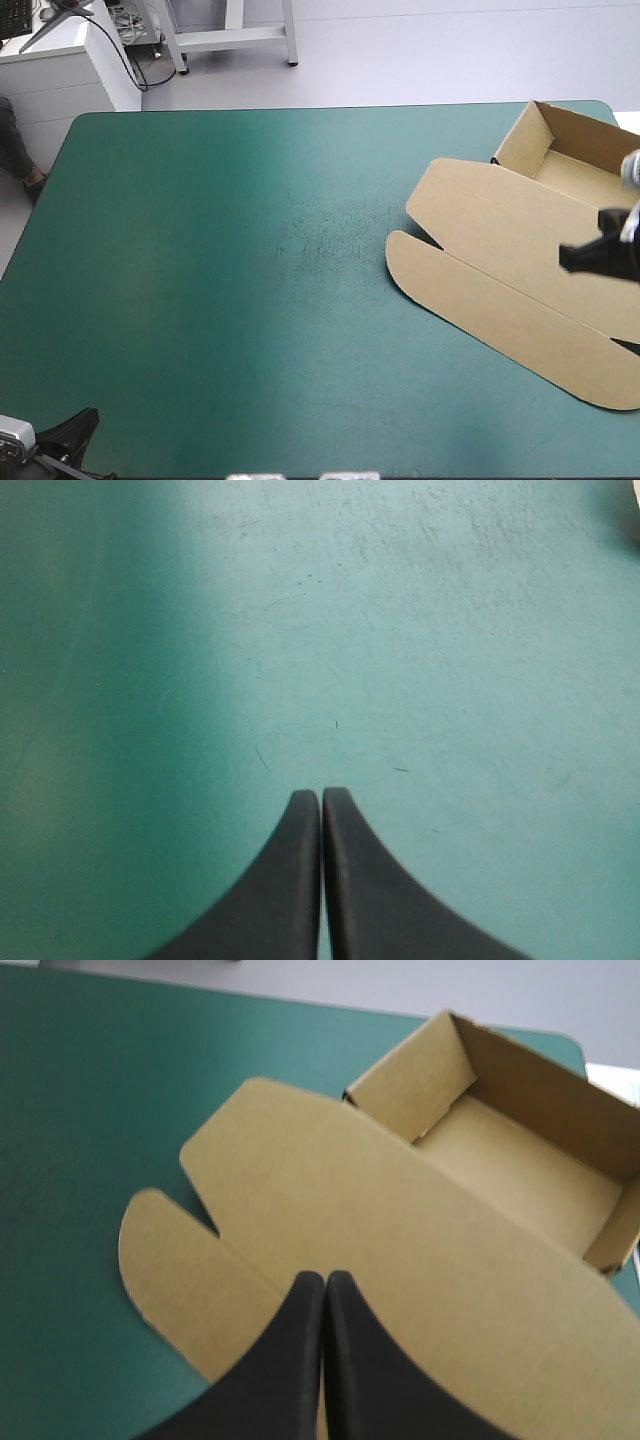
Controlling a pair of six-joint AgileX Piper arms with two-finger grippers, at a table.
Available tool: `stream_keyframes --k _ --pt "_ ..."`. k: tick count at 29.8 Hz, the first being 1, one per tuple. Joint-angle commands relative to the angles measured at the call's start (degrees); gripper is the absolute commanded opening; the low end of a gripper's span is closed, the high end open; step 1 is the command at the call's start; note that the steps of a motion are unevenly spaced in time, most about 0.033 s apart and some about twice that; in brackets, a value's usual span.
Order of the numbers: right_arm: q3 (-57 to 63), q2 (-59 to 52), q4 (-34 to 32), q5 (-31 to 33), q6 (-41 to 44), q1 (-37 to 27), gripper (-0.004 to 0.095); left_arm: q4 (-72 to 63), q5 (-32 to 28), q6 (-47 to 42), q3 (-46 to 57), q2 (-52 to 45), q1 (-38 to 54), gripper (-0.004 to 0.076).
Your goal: Fold the box
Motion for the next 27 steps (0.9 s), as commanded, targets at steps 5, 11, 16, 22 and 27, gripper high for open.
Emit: stream_keyframes --k 5,11,16,22,27 --pt "24.24 -21.16 0.44 -10.77 -1.38 -0.05 -0.0015 0.07 -4.91 -0.08 -1.23 0.11 -0.32 -0.0008" --pt "39.65 -34.91 2.82 -15.37 -2.79 -0.05 -0.0015 -0.34 -4.91 -0.08 -1.23 0.11 -0.32 -0.0008" --pt "49.18 -42.71 7.4 -17.45 -5.24 -0.05 -0.0015 -0.87 -4.91 -0.08 -1.23 0.11 -0.32 -0.0008" --pt "56.05 -45.51 9.92 -20.14 -4.94 2.76 -0.0015 -4.12 -4.91 3.42 -1.23 0.11 -0.32 -0.0008" --pt "56.36 -45.51 9.41 -21.14 -6.51 6.79 -0.0015 -5.3 -4.91 6.17 -1.23 0.11 -0.32 -0.0008"
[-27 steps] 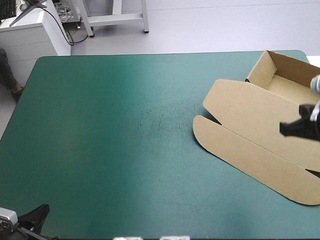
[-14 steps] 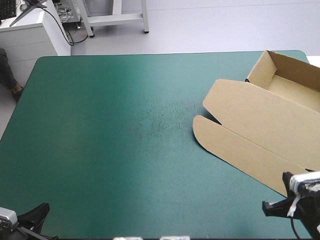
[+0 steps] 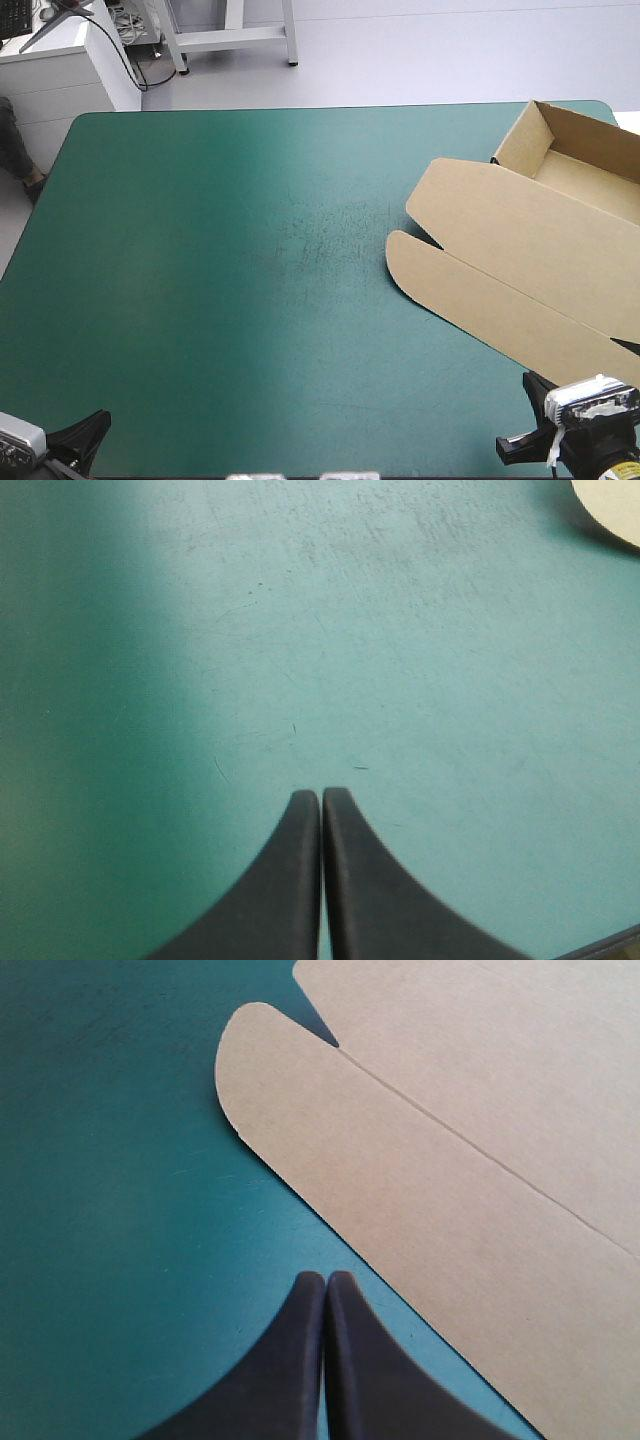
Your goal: Fold the box
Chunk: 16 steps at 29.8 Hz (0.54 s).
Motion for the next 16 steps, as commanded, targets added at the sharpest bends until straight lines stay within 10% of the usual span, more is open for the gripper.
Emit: stream_keyframes --k 1,16 --pt "-1.25 0.85 1.0 -4.54 -1.07 1.9 -0.0015 -0.62 -4.03 0.87 -1.23 0.11 -0.32 -0.0008" --pt "-1.25 0.85 1.2 -4.54 -1.07 2.02 -0.0018 -5.93 -2.63 0.87 -1.23 0.11 -0.32 -0.0008"
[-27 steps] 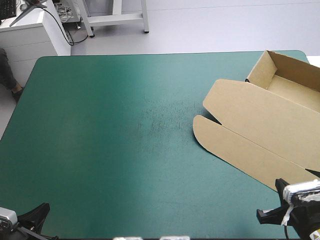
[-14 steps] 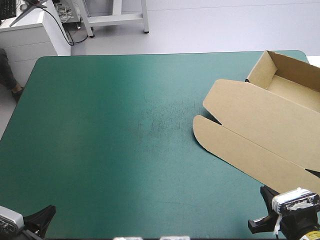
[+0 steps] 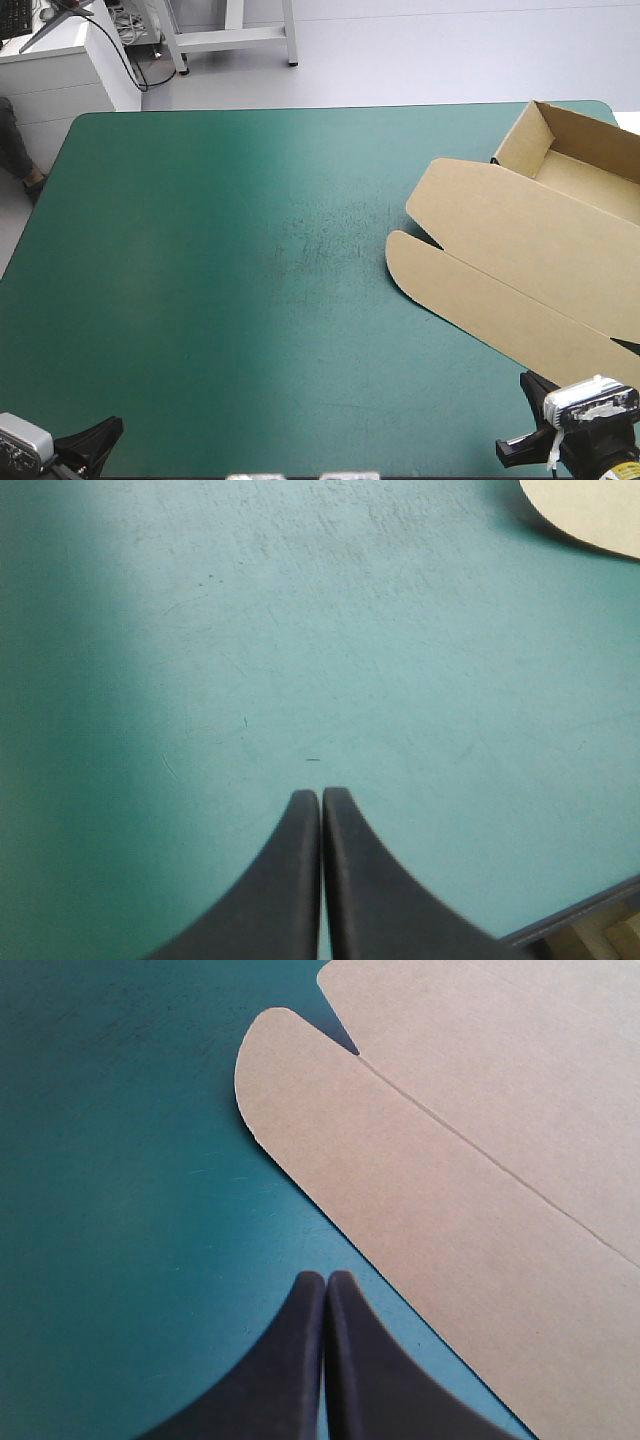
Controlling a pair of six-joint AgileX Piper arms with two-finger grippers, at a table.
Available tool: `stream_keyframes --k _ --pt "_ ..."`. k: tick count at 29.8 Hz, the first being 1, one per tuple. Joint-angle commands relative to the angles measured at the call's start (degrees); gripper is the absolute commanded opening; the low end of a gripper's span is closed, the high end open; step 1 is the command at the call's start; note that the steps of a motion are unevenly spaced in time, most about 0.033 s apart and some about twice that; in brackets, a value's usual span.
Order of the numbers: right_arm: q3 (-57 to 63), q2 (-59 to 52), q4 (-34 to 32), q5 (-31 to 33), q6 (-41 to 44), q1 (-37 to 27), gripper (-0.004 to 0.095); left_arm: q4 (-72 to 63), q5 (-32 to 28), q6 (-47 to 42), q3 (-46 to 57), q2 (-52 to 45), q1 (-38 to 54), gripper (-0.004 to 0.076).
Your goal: Fold the box
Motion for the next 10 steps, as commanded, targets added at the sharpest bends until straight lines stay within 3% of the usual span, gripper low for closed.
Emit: stream_keyframes --k 1,10 --pt "-1.29 0.85 1.23 -4.01 -0.57 0.16 -0.0017 -1.98 -3.04 0.05 -1.23 0.11 -0.32 -0.0008" --pt "-1.29 0.85 1.23 -4.01 -0.57 0.16 -0.0018 -1.64 -3.04 0.05 -1.23 0.11 -0.32 -0.0008"
